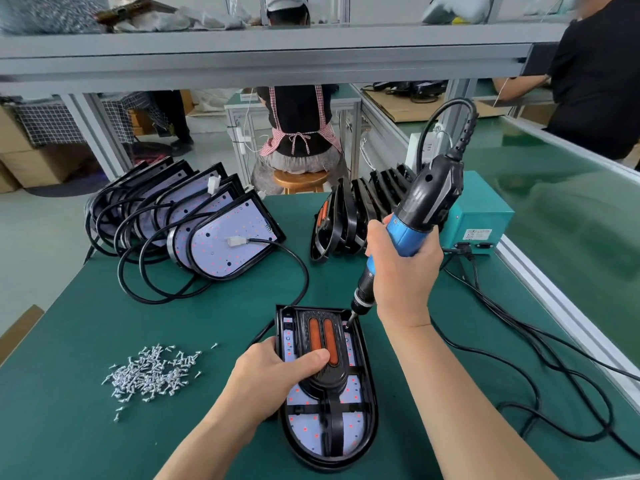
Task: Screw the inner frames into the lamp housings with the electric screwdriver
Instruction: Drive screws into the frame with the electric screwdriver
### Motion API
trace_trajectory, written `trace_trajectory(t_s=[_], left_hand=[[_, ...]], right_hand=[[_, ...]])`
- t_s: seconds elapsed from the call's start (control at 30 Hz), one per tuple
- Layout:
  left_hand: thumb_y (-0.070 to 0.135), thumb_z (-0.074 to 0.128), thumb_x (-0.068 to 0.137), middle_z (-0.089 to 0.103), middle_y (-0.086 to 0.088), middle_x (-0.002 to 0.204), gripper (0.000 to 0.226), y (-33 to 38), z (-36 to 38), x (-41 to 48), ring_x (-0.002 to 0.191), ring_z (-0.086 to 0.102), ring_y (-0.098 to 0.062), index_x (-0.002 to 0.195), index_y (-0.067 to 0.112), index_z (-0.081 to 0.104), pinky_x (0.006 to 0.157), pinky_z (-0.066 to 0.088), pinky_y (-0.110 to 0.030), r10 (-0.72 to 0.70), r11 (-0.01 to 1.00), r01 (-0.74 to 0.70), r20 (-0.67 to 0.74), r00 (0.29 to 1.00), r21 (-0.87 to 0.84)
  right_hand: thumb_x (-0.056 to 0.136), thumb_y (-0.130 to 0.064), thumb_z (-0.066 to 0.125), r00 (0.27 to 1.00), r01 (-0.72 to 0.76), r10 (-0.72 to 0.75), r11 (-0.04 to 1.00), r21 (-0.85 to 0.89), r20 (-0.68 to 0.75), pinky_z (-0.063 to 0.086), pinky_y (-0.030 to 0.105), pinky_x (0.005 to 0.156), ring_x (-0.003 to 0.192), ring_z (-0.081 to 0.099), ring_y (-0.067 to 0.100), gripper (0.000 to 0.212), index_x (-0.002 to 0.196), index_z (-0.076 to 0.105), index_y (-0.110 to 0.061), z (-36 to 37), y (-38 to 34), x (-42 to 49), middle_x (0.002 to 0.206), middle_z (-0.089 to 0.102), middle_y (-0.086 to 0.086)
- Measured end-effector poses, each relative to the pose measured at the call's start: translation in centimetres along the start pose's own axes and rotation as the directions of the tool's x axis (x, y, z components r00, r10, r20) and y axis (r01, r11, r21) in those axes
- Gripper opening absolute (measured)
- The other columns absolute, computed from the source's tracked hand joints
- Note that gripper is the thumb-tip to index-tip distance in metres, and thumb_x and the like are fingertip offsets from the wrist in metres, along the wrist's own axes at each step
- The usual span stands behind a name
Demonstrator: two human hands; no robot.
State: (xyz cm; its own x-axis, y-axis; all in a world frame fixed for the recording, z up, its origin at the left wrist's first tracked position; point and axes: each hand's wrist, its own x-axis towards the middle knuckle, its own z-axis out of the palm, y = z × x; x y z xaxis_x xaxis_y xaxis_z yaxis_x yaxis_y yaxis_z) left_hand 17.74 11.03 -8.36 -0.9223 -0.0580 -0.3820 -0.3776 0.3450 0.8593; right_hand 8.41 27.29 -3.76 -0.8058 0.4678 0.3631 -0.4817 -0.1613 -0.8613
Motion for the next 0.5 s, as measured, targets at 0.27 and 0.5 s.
trace_trajectory(t_s=[0.27, 0.5], left_hand=[[0.06, 0.077, 0.059, 0.079, 0.011, 0.092, 0.039, 0.2, 0.1, -0.3, 0.094, 0.074, -0.014, 0.09, 0.036, 0.079, 0.096, 0.056, -0.042, -0.019, 1.0, 0.019, -0.011, 1.0, -0.021], [0.056, 0.079, 0.061, 0.079, 0.009, 0.095, 0.04, 0.6, -0.2, -0.5, 0.097, 0.074, -0.015, 0.092, 0.032, 0.08, 0.099, 0.054, -0.041, -0.018, 0.999, 0.019, 0.023, 1.0, -0.037]], right_hand=[[0.077, -0.017, 0.069, 0.987, -0.103, 0.095, 0.993, 0.056, 0.133, 0.048, 0.023, 0.056, 0.056, 0.053, 0.016, 0.015, 0.087, 0.058, -0.017, -0.6, 0.1, 0.4, 0.067, 0.056, 0.001], [0.077, -0.008, 0.069, 0.981, -0.131, 0.106, 0.98, 0.153, 0.159, 0.046, 0.023, 0.053, 0.052, 0.051, 0.016, 0.021, 0.097, 0.063, -0.009, -0.7, -2.1, 1.0, 0.061, 0.053, 0.005]])
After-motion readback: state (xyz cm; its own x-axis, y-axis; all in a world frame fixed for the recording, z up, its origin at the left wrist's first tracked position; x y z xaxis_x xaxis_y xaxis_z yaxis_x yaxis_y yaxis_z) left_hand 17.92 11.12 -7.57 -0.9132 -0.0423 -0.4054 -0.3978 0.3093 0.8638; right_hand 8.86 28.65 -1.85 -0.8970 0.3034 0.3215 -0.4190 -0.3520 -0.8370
